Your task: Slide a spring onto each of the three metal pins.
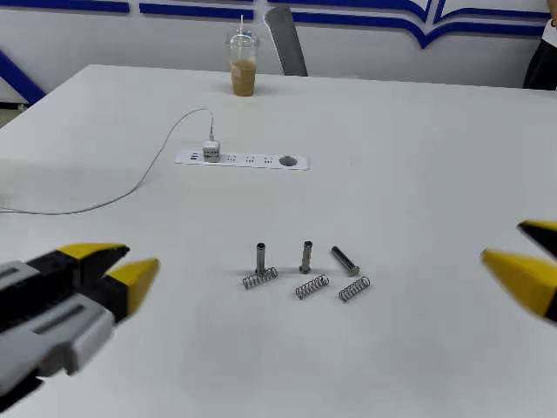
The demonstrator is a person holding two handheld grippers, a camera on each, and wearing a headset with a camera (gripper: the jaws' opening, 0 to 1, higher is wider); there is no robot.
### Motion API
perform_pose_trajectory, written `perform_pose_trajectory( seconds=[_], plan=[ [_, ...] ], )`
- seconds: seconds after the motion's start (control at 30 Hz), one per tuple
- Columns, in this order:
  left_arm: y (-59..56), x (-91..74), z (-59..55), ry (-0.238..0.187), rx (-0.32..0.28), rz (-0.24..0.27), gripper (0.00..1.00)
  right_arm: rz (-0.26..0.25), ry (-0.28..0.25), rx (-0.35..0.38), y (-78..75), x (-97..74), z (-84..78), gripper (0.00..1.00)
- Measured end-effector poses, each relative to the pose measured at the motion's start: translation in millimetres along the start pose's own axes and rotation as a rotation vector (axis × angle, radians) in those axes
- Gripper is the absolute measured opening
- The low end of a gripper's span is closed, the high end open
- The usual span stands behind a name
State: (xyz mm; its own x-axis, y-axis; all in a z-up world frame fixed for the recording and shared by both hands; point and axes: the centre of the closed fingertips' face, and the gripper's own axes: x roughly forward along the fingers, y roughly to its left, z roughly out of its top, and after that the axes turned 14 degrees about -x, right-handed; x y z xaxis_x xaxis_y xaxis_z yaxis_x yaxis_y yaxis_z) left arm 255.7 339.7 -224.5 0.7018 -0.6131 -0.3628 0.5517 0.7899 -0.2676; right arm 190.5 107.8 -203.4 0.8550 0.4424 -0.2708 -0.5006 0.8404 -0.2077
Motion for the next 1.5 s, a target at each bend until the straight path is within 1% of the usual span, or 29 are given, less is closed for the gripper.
perform_pose_trajectory(
  seconds=[0.03,0.07,0.1,0.13,0.17,0.2,0.23,0.27,0.3,0.33,0.37,0.4,0.43,0.47,0.5,0.53,0.6,0.67,0.7,0.77,0.87,0.93,1.0,1.17,1.27,1.33,1.5],
  plan=[
    [1.8,6.1,-7.4,0.019,0.001,0.006,0.38,-0.012,0.025,0.002,-1.5,6.4,-12.0,0.41],
    [0.1,13.0,-12.3,0.025,0.008,-0.006,0.43,-0.017,0.046,0.025,-1.4,13.3,-22.5,0.42],
    [-0.4,22.5,-19.6,0.032,0.010,-0.016,0.51,0.011,0.066,0.042,2.8,23.7,-38.0,0.47],
    [-0.7,27.5,-24.5,0.041,0.000,-0.018,0.57,0.011,0.090,0.063,3.3,28.8,-48.7,0.53],
    [-3.0,34.7,-32.1,0.057,-0.022,-0.027,0.62,0.021,0.134,0.053,4.1,35.2,-62.7,0.57],
    [-2.6,38.2,-36.4,0.072,-0.026,-0.026,0.68,0.028,0.150,0.010,2.2,39.8,-68.0,0.60],
    [-0.4,41.8,-39.3,0.083,-0.027,-0.020,0.71,0.012,0.166,-0.013,-2.2,43.3,-73.5,0.66],
    [-0.3,47.0,-40.9,0.083,-0.018,-0.021,0.76,-0.006,0.169,0.028,-4.7,49.4,-78.3,0.70],
    [0.4,49.7,-42.3,0.087,-0.020,-0.017,0.83,-0.005,0.159,0.060,-3.6,53.1,-78.8,0.75],
    [2.4,53.4,-43.8,0.092,-0.025,-0.011,0.86,-0.014,0.159,0.089,-6.0,56.6,-82.6,0.79],
    [3.6,55.5,-44.2,0.093,-0.027,-0.008,0.88,-0.027,0.165,0.106,-7.9,57.7,-85.4,0.80],
    [3.7,57.5,-44.4,0.095,-0.027,-0.011,0.92,-0.027,0.159,0.113,-8.6,60.0,-86.3,0.82],
    [4.3,60.8,-45.9,0.107,-0.024,-0.020,0.95,-0.031,0.148,0.134,-9.5,63.4,-87.7,0.84],
    [4.4,61.7,-48.4,0.128,-0.010,-0.025,0.96,-0.034,0.151,0.144,-10.4,64.7,-89.5,0.85],
    [7.2,63.4,-51.4,0.158,0.010,-0.019,0.96,-0.037,0.184,0.155,-11.5,65.1,-95.8,0.86],
    [7.4,64.7,-50.9,0.160,0.022,-0.020,0.96,-0.038,0.206,0.151,-12.4,64.9,-99.5,0.88],
    [6.8,67.9,-50.4,0.161,0.029,-0.022,1.00,-0.035,0.225,0.125,-14.1,67.0,-102.6,0.91],
    [5.4,68.8,-50.7,0.166,0.028,-0.029,1.00,-0.021,0.227,0.124,-11.6,68.2,-102.3,0.92],
    [5.3,69.2,-50.5,0.166,0.023,-0.029,1.00,-0.022,0.226,0.124,-11.7,68.1,-102.1,0.92],
    [3.3,69.3,-49.3,0.156,0.022,-0.033,1.00,-0.016,0.225,0.113,-10.3,68.0,-101.6,0.93],
    [1.3,69.0,-49.5,0.149,0.013,-0.039,1.00,-0.021,0.239,0.093,-9.9,67.6,-103.4,0.93],
    [-0.2,68.6,-51.8,0.156,0.002,-0.049,1.00,-0.020,0.236,0.098,-9.5,68.2,-102.7,0.93],
    [0.2,68.5,-53.6,0.163,-0.009,-0.046,1.00,-0.024,0.235,0.088,-10.3,68.2,-101.7,0.93],
    [-0.5,68.2,-53.3,0.157,-0.019,-0.052,1.00,-0.030,0.230,0.093,-11.0,67.0,-100.3,0.93],
    [0.2,68.3,-54.5,0.169,-0.007,-0.048,1.00,-0.038,0.218,0.107,-11.8,64.8,-99.8,0.93],
    [0.1,68.3,-54.6,0.172,0.002,-0.044,1.00,-0.037,0.220,0.108,-11.1,64.3,-101.1,0.93],
    [-1.3,67.6,-55.0,0.173,0.003,-0.045,0.99,-0.038,0.224,0.113,-10.3,64.5,-103.0,0.93]
  ],
)
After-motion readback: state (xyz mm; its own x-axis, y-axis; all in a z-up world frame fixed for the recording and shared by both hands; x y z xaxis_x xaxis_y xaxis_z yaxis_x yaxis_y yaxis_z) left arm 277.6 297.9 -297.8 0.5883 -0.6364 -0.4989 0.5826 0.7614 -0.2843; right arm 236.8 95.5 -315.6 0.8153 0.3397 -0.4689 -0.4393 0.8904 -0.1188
